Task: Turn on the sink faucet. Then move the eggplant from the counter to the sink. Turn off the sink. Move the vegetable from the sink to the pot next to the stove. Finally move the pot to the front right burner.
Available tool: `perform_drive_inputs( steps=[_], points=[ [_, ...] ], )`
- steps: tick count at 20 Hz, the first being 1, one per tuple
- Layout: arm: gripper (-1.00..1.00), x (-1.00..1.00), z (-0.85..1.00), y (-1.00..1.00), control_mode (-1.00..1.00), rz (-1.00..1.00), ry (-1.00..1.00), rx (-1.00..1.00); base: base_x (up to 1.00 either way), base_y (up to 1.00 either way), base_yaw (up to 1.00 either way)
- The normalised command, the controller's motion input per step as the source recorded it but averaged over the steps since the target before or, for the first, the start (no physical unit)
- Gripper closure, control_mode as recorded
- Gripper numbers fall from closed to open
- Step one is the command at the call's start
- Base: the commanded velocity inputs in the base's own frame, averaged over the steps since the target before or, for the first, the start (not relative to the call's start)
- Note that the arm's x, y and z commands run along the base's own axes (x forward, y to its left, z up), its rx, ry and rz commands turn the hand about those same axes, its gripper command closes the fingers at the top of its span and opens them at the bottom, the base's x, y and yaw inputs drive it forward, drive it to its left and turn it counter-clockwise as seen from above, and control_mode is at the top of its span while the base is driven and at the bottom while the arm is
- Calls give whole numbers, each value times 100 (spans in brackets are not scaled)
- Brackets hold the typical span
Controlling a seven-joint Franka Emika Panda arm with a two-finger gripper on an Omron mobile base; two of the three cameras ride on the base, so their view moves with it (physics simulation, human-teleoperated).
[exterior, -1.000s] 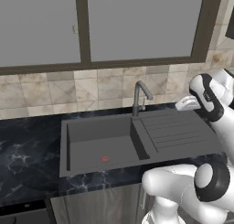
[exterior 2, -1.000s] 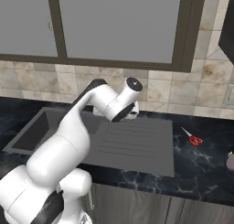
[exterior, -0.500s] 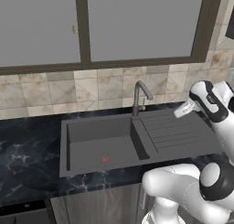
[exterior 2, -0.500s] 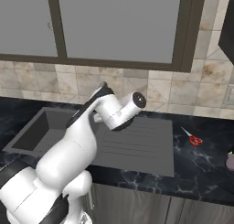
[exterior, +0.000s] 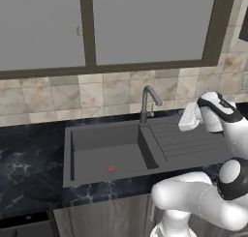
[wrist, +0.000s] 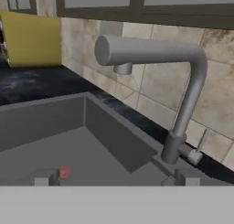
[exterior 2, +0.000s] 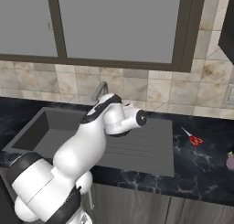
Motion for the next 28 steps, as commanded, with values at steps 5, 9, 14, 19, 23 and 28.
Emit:
perform_drive_inputs(
  steps=[5, 9, 14, 19, 23, 28],
  points=[
    [-100, 61, -17, 0, -100, 13, -22, 4, 0, 0, 0],
    [-100, 48, -4, -1, -100, 4, 4, 1, 0, 0, 0],
    [-100, 56, -9, 0, -100, 0, 11, 0, 0, 0, 0],
    [-100, 63, -19, 2, -100, 1, 2, 0, 0, 0, 0],
    [-100, 41, -30, 0, -100, 0, -8, 0, 0, 0, 0],
    [-100, 32, -26, 0, -100, 0, -8, 2, 0, 0, 0]
  ],
)
